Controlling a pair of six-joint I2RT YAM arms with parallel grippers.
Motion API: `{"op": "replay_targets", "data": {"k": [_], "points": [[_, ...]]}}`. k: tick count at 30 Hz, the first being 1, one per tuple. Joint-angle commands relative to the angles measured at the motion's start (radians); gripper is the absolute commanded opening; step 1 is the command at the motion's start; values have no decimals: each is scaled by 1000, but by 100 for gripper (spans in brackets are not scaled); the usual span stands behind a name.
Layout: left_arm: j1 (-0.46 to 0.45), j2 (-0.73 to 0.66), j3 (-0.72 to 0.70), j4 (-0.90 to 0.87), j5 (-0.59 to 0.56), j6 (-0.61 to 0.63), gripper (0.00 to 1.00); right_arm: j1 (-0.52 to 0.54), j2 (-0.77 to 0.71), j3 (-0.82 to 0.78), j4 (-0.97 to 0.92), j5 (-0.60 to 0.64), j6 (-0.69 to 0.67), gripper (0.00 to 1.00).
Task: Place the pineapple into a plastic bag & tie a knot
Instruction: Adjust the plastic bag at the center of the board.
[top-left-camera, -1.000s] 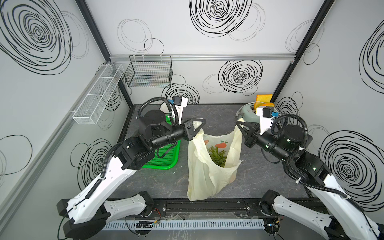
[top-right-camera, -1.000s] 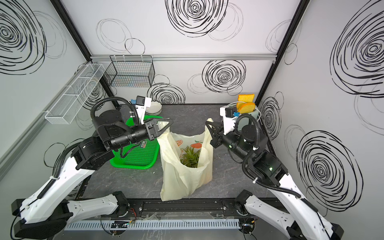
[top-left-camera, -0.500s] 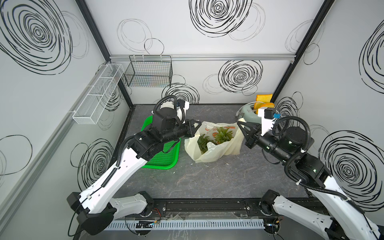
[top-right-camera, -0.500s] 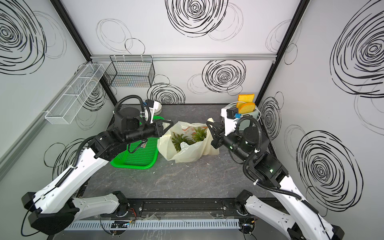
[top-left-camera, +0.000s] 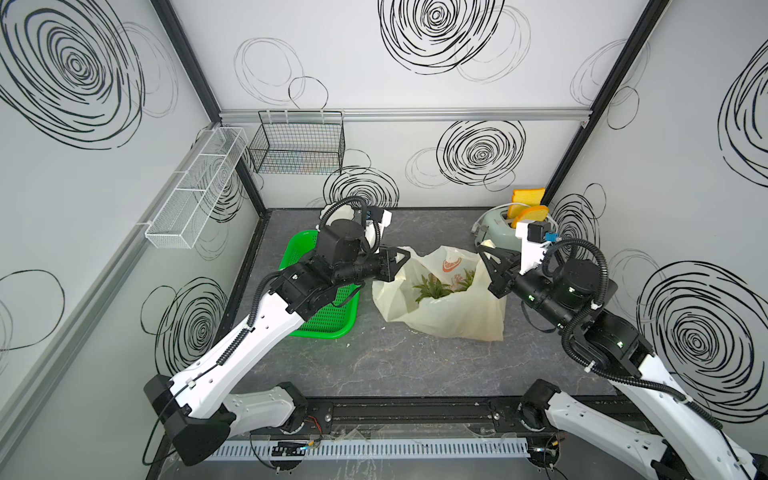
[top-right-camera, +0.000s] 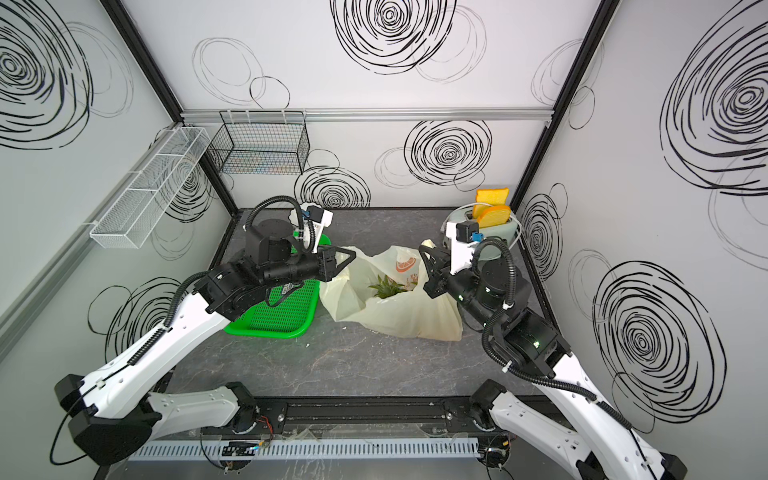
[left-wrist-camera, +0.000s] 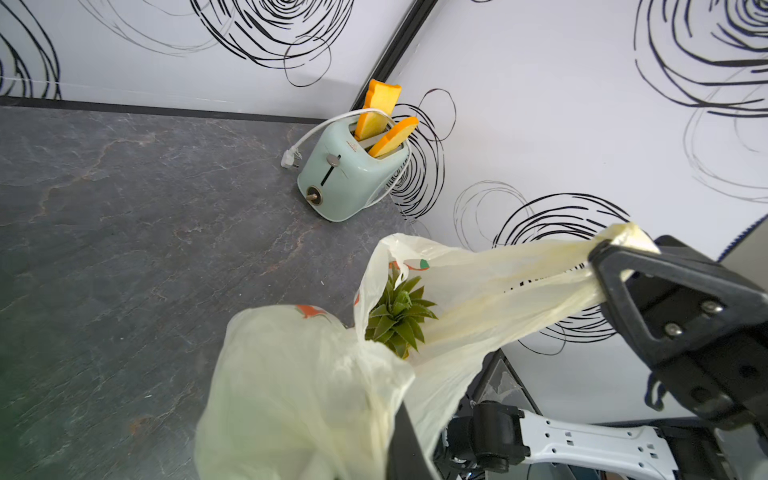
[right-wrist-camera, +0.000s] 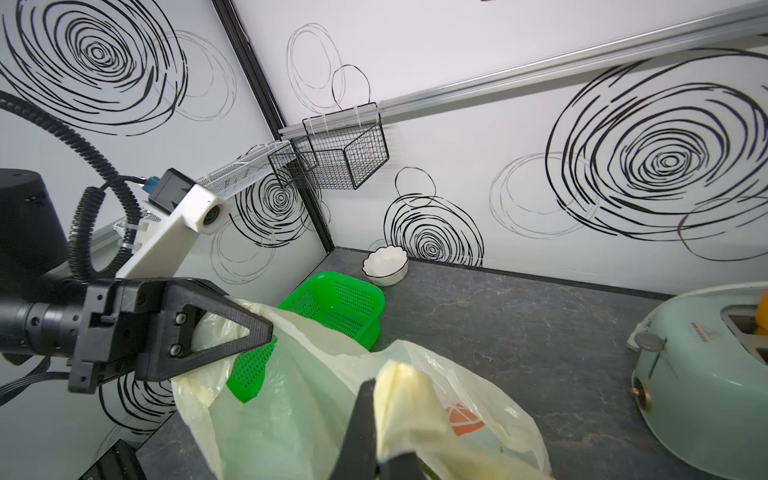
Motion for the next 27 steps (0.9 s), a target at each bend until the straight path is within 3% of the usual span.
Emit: {"op": "replay_targets", "data": {"k": [1,8,13,14,16,27], "points": [[-7,-54,-46,164,104,53,16,0,-28,-17,-27,36,49,0],[-5,-71,-93,187,133,79,22,-1,-73,-57,-80,67,107,0],[-4,-87,-88,262,103,54,38,0,-89,-65,-50,26,85,0],[-4,-95,-89,282,88,45,34,0,-88,-63,-44,22,81,0],[2,-105,-88,322,56,23,0,0,-84,-57,-36,30,74,0],[10,-156,18,327,-61,12,0,-1,80,79,59,8,1,0]]}}
